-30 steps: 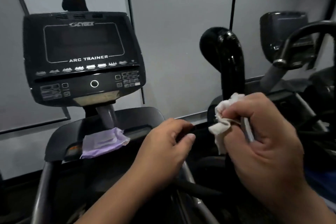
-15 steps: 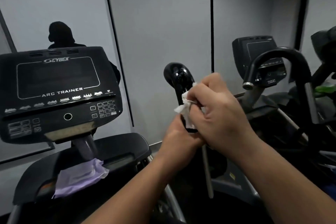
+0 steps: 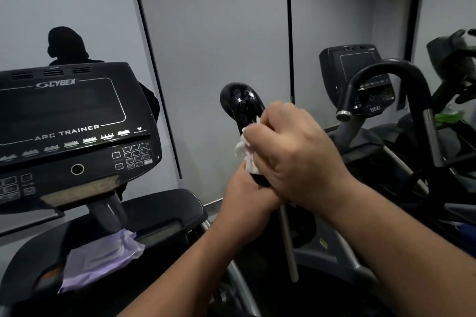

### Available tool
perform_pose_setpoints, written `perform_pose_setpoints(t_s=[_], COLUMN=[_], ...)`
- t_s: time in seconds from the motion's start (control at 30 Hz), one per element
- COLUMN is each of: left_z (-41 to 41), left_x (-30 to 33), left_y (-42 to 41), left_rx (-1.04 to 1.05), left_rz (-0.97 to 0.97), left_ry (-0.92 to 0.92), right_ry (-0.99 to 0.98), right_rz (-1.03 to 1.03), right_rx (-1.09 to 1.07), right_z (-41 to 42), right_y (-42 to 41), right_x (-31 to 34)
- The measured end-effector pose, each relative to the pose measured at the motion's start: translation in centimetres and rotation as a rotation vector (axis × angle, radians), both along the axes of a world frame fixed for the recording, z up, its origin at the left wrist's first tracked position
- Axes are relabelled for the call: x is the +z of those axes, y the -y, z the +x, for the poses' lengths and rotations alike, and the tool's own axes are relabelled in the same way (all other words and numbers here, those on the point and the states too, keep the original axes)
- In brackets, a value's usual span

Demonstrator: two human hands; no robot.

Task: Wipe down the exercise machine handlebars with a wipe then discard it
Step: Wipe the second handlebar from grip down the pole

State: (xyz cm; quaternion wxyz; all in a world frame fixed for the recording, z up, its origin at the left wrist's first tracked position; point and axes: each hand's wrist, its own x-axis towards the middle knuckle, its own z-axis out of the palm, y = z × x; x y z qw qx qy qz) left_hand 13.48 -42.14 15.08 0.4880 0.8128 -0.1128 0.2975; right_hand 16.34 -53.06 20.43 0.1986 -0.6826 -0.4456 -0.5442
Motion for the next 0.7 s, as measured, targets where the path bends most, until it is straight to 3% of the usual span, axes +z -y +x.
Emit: perform_pose_setpoints(t_s=[0.1, 0.2, 0.33, 0.4, 0.53, 0.7], left_z=[0.0, 0.2, 0.1, 0.0, 0.5, -0.3], left_x=[-0.1, -0.2, -0.1, -0.1, -0.7, 0.0], left_y=[0.0, -0.2, -0.1, 0.0, 0.2, -0.2], left_rx=[-0.021, 0.051, -0.025, -0.038, 0.178, 0.001], left_rz=[-0.082, 0.094, -0.061, -0.029, 0.157, -0.050], left_ry=[-0.032, 0.032, -0.036, -0.029, 0.072, -0.058], right_ry=[-0.048, -0.070, -0.051, -0.065, -0.077, -0.077], right_rz=[0.063, 0.006, 0.078, 0.133, 0.020, 0.133], right_rx=[0.010, -0.004, -0.026, -0.021, -0.015, -0.042], right_z=[0.1, -0.6, 0.0, -0.1, -1.6, -0.6], right_y=[-0.2, 0.0, -0.5, -1.1, -0.1, -1.0], right_x=[0.8, -1.1, 0.7, 1.0, -2.2, 0.7])
